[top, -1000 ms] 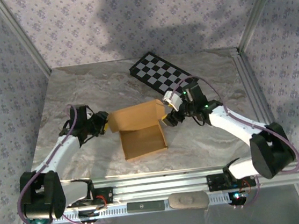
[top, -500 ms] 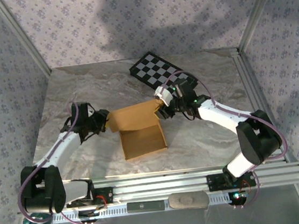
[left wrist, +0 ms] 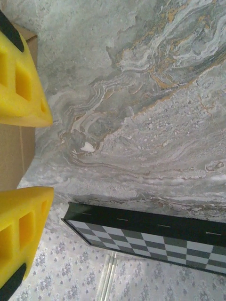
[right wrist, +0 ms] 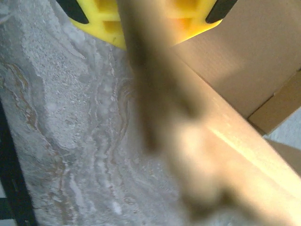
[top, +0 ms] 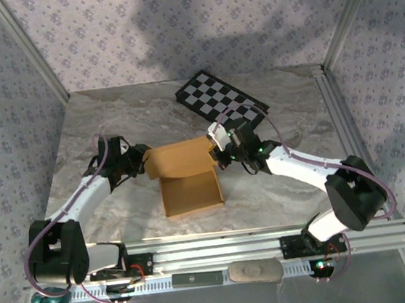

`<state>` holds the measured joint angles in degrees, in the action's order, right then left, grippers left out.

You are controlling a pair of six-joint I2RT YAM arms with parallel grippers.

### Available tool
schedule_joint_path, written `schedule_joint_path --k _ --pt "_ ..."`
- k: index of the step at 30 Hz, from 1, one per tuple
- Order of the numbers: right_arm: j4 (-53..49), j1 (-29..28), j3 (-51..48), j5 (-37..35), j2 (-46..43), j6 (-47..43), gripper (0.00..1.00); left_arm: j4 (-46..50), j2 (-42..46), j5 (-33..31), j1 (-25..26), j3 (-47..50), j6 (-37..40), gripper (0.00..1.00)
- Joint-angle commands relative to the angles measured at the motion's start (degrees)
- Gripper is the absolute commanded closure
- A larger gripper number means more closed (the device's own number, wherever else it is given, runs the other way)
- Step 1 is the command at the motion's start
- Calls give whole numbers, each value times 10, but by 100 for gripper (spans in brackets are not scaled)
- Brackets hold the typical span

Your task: Fold the paper box

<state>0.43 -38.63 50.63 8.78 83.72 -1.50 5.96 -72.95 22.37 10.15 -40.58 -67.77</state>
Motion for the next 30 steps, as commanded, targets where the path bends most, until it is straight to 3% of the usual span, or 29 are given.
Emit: schedule_joint_path --k 1,3,6,9,11,14,16,18,22,26,30 --pt "14 -29 -23 -132 -24 78 100 -33 5 -7 2 -1 -23 63" --pt "3 -45 -28 -205 -35 133 100 -32 10 -9 2 4 -25 63" --pt "19 -57 -51 -219 -55 142 100 -29 17 -6 -1 12 -11 63" --pt "17 -31 -59 -139 -69 98 100 22 16 7 -27 -11 78 59" --pt "-14 -5 -51 -71 -73 43 100 70 20 -6 -51 -25 180 55" --pt "-46 40 -38 15 -74 -7 100 71 18 32 -64 -28 335 49" --pt "-69 71 -23 52 -71 -34 100 64 20 64 -49 -19 414 49" --pt "-94 100 -3 93 -61 -63 100 25 40 65 -18 9 447 49" --pt "-151 146 46 149 -29 -109 100 -5 73 -28 83 18 535 39" --pt "-171 171 78 177 2 -125 100 -56 45 -18 92 16 554 38" --pt "-180 180 94 194 25 -137 100 -53 19 -96 109 -5 584 30"
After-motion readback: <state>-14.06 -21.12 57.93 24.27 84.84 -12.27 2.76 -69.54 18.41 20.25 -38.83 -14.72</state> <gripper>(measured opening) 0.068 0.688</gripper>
